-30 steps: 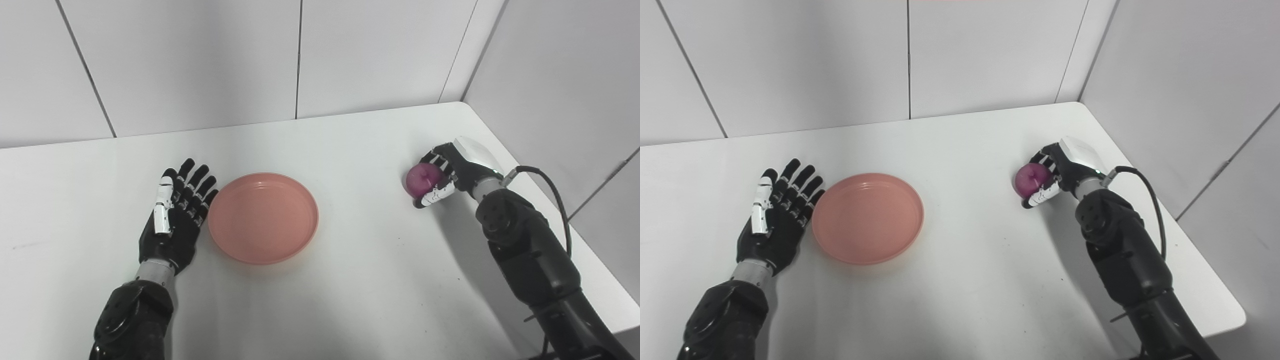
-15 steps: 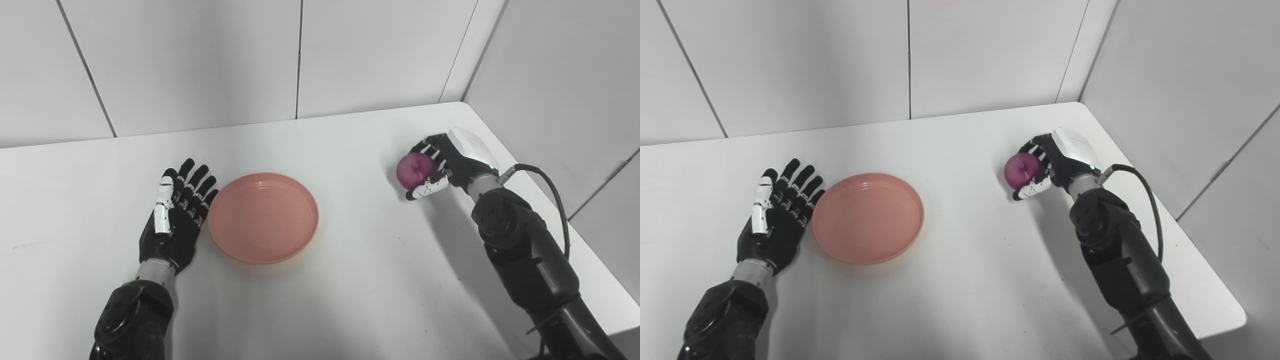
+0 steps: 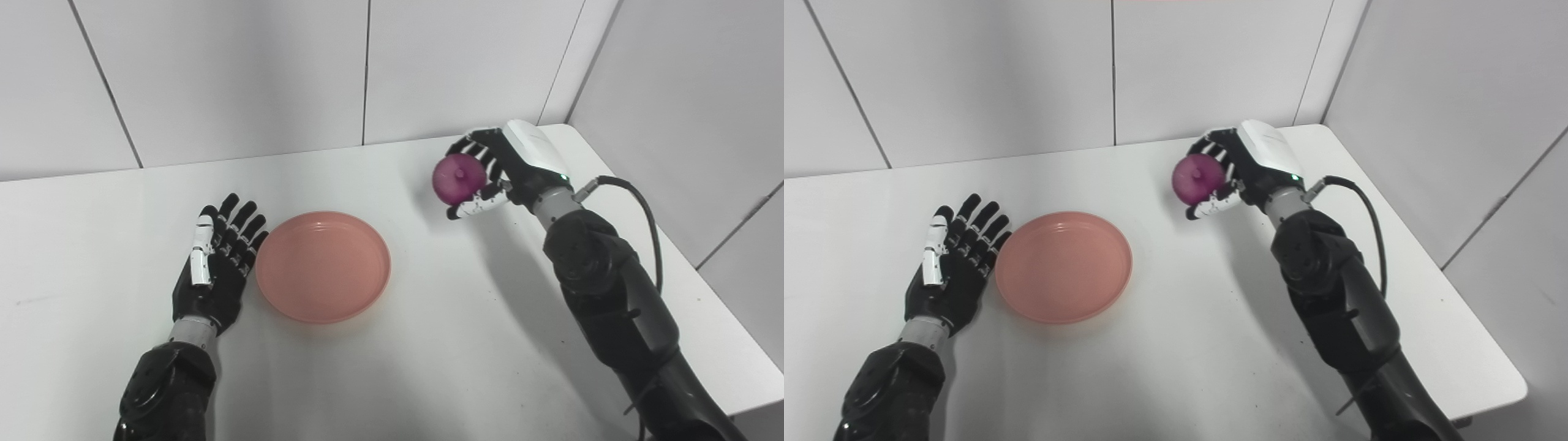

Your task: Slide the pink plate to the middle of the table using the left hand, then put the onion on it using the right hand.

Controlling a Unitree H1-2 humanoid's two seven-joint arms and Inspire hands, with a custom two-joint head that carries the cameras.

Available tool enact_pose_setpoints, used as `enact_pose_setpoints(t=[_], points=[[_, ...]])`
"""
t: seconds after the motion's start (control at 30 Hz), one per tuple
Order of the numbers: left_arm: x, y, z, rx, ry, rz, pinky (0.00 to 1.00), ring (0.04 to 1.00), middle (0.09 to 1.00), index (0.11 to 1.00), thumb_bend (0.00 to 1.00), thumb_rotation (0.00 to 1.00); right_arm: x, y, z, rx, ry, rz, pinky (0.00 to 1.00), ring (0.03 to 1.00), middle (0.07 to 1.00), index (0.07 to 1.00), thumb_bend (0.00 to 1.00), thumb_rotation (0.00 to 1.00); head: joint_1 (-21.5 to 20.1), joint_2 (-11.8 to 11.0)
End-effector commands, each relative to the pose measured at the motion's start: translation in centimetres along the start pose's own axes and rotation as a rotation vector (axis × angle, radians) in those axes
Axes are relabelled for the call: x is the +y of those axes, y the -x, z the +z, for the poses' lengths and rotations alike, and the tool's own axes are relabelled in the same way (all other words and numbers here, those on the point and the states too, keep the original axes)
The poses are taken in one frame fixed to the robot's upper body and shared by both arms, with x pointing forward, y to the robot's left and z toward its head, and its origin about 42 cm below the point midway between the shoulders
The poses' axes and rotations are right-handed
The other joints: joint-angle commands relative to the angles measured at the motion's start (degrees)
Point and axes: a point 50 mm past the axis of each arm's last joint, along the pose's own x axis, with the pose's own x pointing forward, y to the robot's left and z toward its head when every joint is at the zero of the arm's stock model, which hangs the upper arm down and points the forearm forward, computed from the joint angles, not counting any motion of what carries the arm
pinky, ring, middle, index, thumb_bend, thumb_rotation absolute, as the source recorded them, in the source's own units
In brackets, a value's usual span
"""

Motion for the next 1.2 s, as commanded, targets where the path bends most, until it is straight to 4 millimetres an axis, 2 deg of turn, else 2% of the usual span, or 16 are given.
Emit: enact_pose_setpoints(t=[0.0,0.2,0.37,0.63,0.87,1.17], points=[[0.6,0.8,-2.3,0.092,0.0,0.061,0.93,0.937,0.939,0.939,0.4,1.0,-1.7,-0.6,2.7,-0.104,0.005,-0.056,0.37,0.442,0.503,0.488,0.51,0.13,0.69,0.03],[-0.2,0.7,-2.5,0.096,0.003,0.061,0.94,0.943,0.946,0.95,0.4,1.0,-0.1,-1.6,5.8,-0.188,0.001,-0.02,0.39,0.464,0.53,0.488,0.51,0.13,2.47,0.09],[-1.0,0.7,-2.6,0.097,0.006,0.068,0.94,0.946,0.949,0.951,0.39,1.0,1.9,-2.8,7.9,-0.24,-0.018,0.012,0.29,0.375,0.47,0.489,0.51,0.13,4.42,0.26],[-2.1,0.5,-3.0,0.093,0.003,0.072,0.94,0.947,0.947,0.945,0.39,1.0,5.4,-3.8,10.5,-0.287,-0.036,0.091,0.27,0.354,0.456,0.489,0.51,0.13,7.97,0.71],[-2.9,0.4,-3.3,0.083,-0.022,0.077,0.92,0.936,0.938,0.942,0.39,1.0,9.0,-4.0,11.0,-0.287,-0.058,0.168,0.29,0.377,0.478,0.488,0.51,0.13,10.46,1.25],[-3.5,0.2,-3.2,0.075,-0.039,0.075,0.92,0.937,0.936,0.944,0.39,1.0,11.3,-4.1,10.0,-0.255,-0.049,0.224,0.24,0.333,0.443,0.489,0.52,0.13,11.53,1.79]])
